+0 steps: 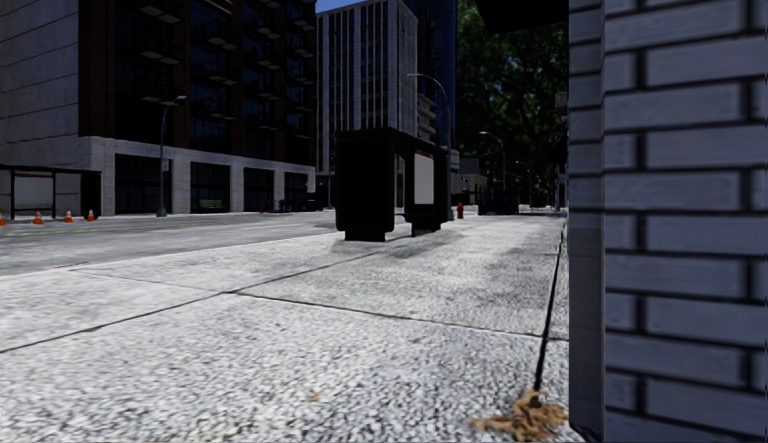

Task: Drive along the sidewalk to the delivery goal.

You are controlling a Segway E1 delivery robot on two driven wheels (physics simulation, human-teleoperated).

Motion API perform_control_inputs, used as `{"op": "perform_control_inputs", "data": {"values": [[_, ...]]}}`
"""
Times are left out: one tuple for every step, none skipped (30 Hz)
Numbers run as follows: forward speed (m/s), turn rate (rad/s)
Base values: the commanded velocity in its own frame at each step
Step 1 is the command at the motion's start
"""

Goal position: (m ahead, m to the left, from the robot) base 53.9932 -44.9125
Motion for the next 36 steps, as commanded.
{"op": "perform_control_inputs", "data": {"values": [[1.37,0.57],[1.37,0.57],[1.37,0.57],[1.37,0.57],[1.37,0.57],[1.37,0.57],[1.4,0.47],[1.5,0.38],[1.66,0.24],[1.66,0.24],[1.89,0.06],[2.0,0.0],[2.0,0.0],[2.0,0.0],[2.0,0.0],[2.0,0.0],[2.0,-0.13],[2.0,-0.17],[2.0,-0.17],[2.0,-0.18],[2.0,-0.24],[2.0,-0.28],[2.0,-0.35],[2.0,-0.35],[2.0,-0.41],[2.0,-0.48],[2.0,-0.5],[2.0,-0.52],[2.0,-0.52],[2.0,-0.53],[2.0,-0.53],[2.0,-0.54],[2.0,-0.54],[2.0,-0.54],[2.0,-0.54],[2.0,-0.54]]}}
